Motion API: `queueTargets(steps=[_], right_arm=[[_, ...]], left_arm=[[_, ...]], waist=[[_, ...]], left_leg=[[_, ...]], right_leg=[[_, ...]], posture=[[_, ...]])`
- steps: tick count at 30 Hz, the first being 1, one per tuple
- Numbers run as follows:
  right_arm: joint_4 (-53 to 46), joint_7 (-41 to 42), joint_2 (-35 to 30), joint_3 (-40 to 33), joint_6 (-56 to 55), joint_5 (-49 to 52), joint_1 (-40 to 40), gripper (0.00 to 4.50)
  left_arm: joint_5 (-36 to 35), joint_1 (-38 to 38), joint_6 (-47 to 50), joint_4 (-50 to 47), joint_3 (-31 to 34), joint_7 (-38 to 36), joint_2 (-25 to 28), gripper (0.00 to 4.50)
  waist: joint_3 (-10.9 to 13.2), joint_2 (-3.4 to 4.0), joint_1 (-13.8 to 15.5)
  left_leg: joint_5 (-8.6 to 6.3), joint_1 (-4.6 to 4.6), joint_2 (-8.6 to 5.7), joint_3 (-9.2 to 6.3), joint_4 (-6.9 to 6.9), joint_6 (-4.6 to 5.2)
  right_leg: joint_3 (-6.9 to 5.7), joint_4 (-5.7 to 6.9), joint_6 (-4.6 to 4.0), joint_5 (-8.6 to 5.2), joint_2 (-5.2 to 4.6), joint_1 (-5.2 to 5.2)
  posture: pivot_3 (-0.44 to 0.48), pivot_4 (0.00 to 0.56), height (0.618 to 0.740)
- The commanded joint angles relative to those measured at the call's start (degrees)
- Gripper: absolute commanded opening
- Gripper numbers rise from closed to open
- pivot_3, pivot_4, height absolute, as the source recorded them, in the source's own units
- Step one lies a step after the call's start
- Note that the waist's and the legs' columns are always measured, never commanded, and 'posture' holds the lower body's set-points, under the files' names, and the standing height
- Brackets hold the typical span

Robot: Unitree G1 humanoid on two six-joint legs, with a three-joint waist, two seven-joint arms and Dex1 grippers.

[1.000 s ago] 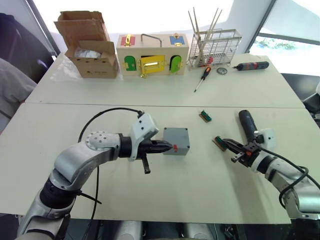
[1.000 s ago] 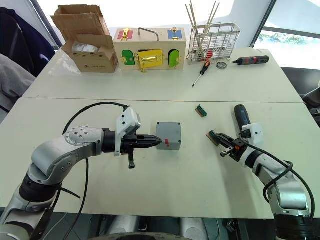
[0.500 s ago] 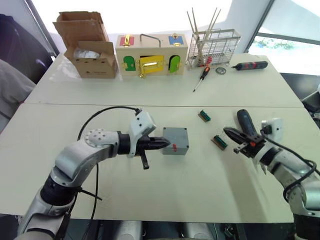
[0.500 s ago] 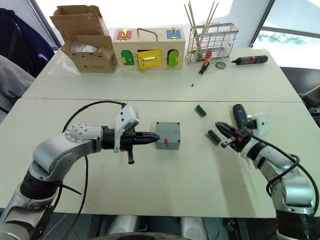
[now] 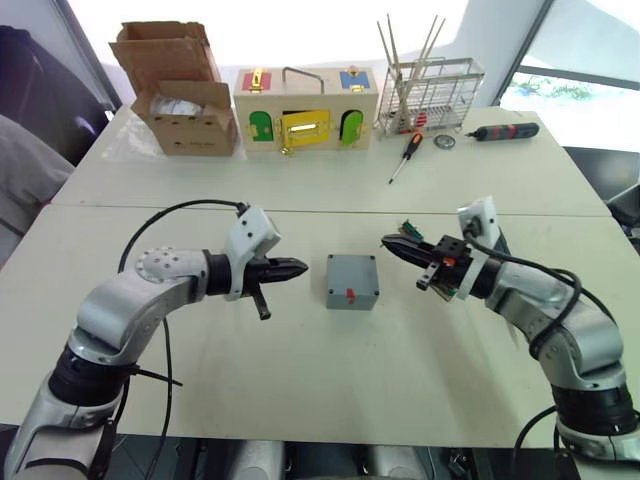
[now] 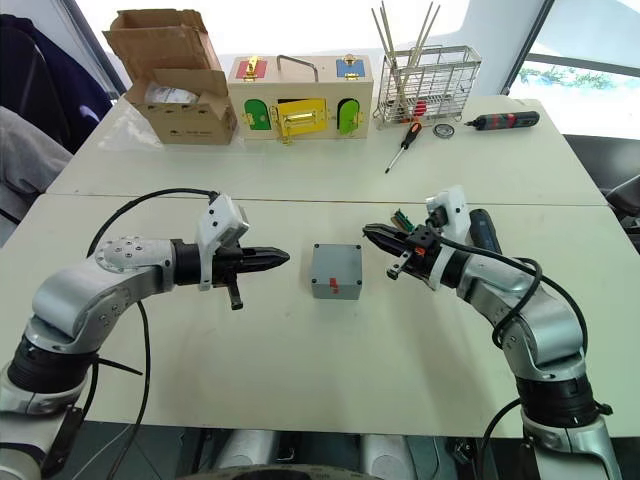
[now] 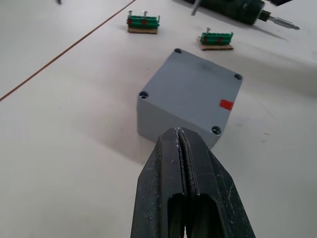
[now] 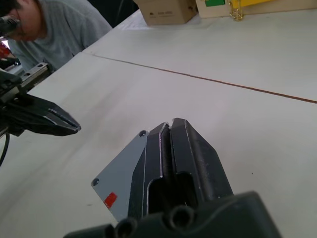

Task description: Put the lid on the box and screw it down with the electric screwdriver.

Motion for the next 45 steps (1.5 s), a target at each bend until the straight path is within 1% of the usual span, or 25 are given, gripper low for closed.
queueTargets(steps=[1, 7, 15, 25, 45], right_arm=[[0.55, 1.38, -0.21, 0.85, -2.06, -1.36, -1.19, 0.03], [2.92, 2.77, -0.33, 2.68, -4.95, -4.52, -0.89, 0.03], [5.25, 3.34, 0.93, 3.35, -7.52, -6.54, -0.88, 0.03], [5.95, 3.48, 2.55, 3.9, -8.16, -7.44, -1.15, 0.03], [5.91, 3.47, 2.84, 4.63, -7.72, -8.45, -0.5, 0.03]], left_arm=[[0.16, 0.61, 0.11, -2.77, 0.21, 0.97, -0.16, 0.0], [-0.77, 1.33, 1.66, -4.99, -0.11, 2.53, -1.2, 0.0], [-1.08, 1.69, 2.6, -5.98, -0.09, 3.35, -1.83, 0.0], [-1.03, 1.71, 2.87, -6.25, -0.25, 3.81, -1.91, 0.0], [-0.53, 1.92, 2.4, -5.89, -0.56, 4.6, -2.15, 0.0]], waist=[[0.0, 0.0, -0.1], [0.0, 0.0, -0.36], [0.0, 0.0, -0.4], [0.0, 0.0, -0.39], [0.0, 0.0, -0.39]], left_leg=[[0.0, 0.0, 0.01, 0.0, -0.01, 0.0], [0.0, 0.0, 0.02, 0.0, -0.01, 0.0], [0.05, 0.0, 0.02, 0.0, -0.01, -0.09], [0.11, 0.0, 0.02, 0.0, -0.01, -0.19], [0.11, 0.0, 0.02, 0.0, -0.01, -0.2]], right_leg=[[0.0, 0.01, 0.0, 0.0, 0.01, -0.01], [0.01, 0.02, 0.0, 0.0, 0.02, -0.01], [0.0, 0.02, 0.0, 0.0, 0.03, -0.02], [0.01, 0.03, 0.0, 0.0, 0.03, -0.02], [0.01, 0.03, 0.0, 0.0, 0.03, -0.02]], posture=[[0.0, 0.15, 0.74], [0.0, 0.15, 0.74], [0.0, 0.15, 0.74], [0.0, 0.15, 0.74], [0.0, 0.15, 0.74]])
